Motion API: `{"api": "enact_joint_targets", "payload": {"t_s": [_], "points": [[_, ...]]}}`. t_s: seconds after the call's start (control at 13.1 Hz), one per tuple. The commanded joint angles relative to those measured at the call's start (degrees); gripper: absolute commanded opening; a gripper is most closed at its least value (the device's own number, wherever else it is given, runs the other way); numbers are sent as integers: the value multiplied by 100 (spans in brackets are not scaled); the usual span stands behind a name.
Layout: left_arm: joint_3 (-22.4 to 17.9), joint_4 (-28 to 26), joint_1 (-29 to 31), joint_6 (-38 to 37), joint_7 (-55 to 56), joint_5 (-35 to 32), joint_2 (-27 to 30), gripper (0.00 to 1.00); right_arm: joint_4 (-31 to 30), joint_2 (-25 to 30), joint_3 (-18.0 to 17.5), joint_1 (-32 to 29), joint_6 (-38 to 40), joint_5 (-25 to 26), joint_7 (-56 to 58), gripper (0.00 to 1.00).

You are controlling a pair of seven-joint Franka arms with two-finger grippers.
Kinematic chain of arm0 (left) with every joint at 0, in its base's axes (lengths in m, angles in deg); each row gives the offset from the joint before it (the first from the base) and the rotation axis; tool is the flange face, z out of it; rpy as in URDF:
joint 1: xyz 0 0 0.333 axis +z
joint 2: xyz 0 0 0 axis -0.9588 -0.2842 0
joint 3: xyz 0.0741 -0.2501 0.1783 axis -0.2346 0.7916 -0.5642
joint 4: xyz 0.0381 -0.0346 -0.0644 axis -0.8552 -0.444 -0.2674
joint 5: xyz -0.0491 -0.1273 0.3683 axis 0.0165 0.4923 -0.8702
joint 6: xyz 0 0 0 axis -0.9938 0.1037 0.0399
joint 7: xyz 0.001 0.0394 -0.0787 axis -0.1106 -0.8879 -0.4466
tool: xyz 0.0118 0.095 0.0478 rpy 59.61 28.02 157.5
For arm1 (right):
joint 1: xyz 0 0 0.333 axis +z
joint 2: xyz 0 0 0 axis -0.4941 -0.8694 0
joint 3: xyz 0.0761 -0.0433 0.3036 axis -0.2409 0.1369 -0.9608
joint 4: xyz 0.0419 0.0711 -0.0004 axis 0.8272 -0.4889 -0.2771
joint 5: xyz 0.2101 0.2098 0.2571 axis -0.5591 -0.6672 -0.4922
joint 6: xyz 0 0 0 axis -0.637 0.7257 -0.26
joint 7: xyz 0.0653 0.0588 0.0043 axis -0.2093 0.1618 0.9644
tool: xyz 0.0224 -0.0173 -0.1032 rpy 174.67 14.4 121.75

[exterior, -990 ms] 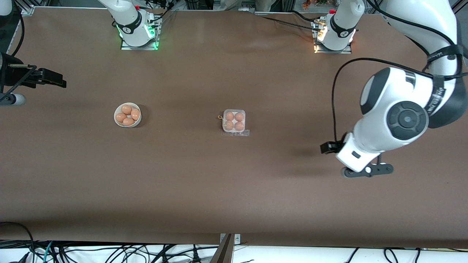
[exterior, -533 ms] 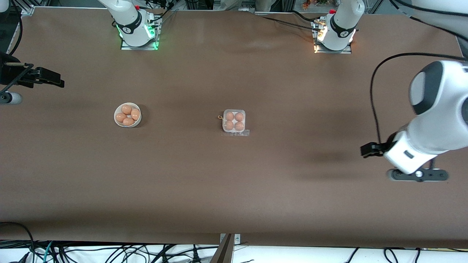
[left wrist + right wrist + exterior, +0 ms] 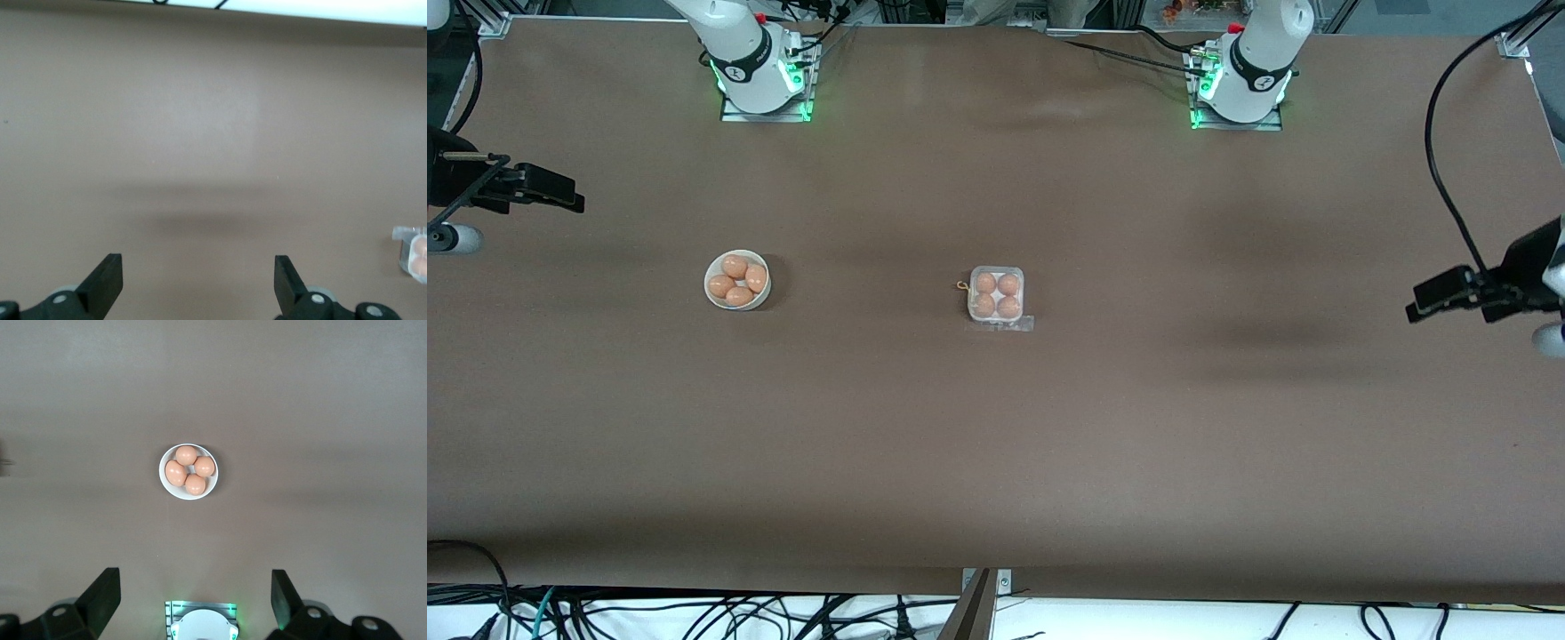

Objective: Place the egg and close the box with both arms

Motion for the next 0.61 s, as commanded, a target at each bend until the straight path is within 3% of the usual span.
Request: {"api": "enact_joint_targets", "payload": {"t_s": [0.0,0.3,0.53], "points": [[-63,-816,-274,167,-108,-277,571,100,15,55,-69,-71,88,16,90,100],[-63,-1054,-537,158,-170,-804,809,100,-2,55,-69,-71,88,16,99,100],[-55,-1054,-538,158,-178,-779,810,100,-3,55,-69,-71,88,25,99,100]]}}
